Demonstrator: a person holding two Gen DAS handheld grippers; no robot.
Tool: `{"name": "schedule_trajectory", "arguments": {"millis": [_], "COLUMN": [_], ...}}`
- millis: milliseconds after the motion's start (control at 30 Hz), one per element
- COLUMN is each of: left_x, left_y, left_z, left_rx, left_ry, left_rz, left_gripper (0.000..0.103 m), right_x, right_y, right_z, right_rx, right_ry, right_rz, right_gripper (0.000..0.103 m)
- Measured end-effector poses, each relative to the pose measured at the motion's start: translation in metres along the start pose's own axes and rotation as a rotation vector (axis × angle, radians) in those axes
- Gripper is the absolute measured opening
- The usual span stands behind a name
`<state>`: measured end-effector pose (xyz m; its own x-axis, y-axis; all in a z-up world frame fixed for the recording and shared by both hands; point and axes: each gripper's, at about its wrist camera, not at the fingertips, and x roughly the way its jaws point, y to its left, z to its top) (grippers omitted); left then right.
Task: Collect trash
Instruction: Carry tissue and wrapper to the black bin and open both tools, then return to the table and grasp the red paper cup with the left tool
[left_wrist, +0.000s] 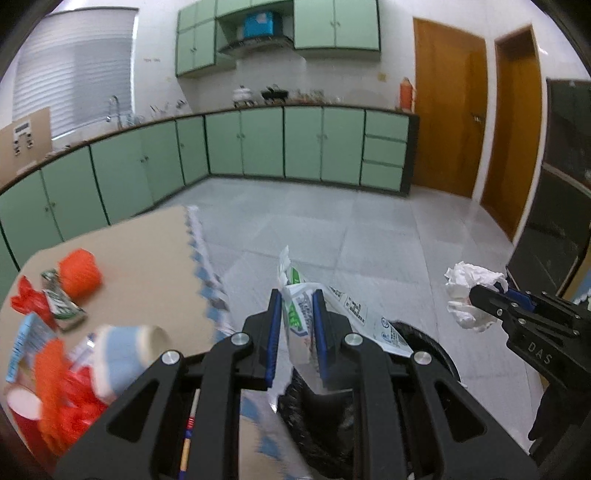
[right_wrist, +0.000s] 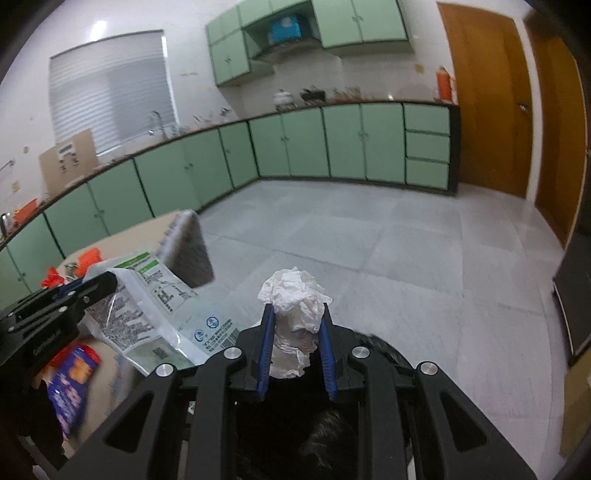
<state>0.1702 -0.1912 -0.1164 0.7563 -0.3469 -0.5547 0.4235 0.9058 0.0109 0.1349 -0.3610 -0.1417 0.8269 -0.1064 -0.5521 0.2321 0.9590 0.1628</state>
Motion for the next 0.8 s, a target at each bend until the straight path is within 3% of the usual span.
{"name": "schedule_trajectory", "arguments": {"millis": [233, 367, 433, 567, 667, 800], "left_x": [0.036, 0.04, 0.04, 0.039, 0.032, 0.012], "left_y": [-0.015, -0.022, -0.022, -0.02, -0.014, 0.0], "left_z": [-0.023, -0.027, -0.028, -0.028, -0.028, -0.018], "left_rx": [0.036, 0.052, 0.048, 0.034, 0.024, 0.014], "left_ry": [0.096, 0.103, 0.105, 0.101, 0.094, 0.052], "left_rz": [-0.04, -0.051, -0.059, -0.064, -0.061, -0.036], "left_gripper": [0.017, 0.035, 0.038, 0.044, 0.046, 0.057], "right_x": [0.017, 0.022, 0.024, 0.026, 0.026, 0.019], "right_y": [-0.032, -0.041, -0.042, -0.039, -0.034, -0.021], "right_z": [-0.032, -0.038, -0.037, -0.037, -0.037, -0.033], "right_rx": [0.047, 0.056, 0.061, 0.074, 0.065, 0.062], "right_ry": [0.079, 0.099, 0.107, 0.114, 0.114, 0.1], "right_rz": [-0.039, -0.047, -0.048, -0.06, -0.065, -0.053], "right_gripper": [0.027, 0.031, 0.034, 0.055, 0.061, 0.074]}}
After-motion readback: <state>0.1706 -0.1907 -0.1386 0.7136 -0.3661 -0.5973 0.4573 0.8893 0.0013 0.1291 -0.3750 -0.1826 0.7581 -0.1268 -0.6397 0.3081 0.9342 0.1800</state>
